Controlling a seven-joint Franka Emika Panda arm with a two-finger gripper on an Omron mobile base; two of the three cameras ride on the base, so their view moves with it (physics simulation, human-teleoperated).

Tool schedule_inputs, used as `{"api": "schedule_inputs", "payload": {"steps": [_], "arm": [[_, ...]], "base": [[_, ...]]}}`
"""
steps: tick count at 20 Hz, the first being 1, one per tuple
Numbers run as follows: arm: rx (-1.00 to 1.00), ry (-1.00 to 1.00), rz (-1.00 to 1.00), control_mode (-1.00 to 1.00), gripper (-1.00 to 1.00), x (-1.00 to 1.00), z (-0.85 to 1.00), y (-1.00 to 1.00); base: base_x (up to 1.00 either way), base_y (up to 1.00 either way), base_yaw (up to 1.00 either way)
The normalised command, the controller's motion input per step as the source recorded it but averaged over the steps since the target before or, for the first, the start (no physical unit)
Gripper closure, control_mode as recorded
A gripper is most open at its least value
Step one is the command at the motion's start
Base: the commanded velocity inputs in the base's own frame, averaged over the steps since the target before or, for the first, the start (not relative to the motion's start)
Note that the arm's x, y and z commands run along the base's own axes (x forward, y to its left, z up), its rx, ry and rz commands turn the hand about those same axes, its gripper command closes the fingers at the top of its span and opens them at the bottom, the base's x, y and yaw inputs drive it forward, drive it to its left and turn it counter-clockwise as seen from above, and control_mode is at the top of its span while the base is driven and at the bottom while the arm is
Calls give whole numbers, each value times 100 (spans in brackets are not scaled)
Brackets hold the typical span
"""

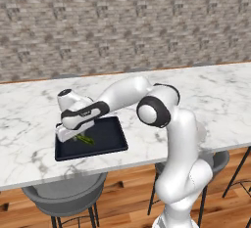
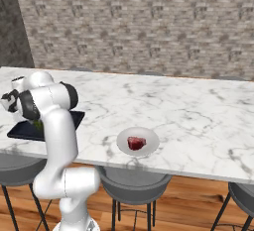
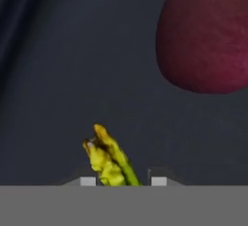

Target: Create a steak meal by picking up the steak and asparagus from the tray and placing them on the plate. Leave the beet on the tray.

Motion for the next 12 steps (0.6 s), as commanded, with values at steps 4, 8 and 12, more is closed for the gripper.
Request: {"api": "schedule_inputs", "payload": {"steps": [4,8,12], "arm": [[2,-21,9,-100,100,-10,52,-46],[0,-25,18,-100,100,-28,48,-68],[0,-24,27,-100,100,-38,29,-92]], "base": [[0,0,0],[0,0,0],[0,0,0]]}}
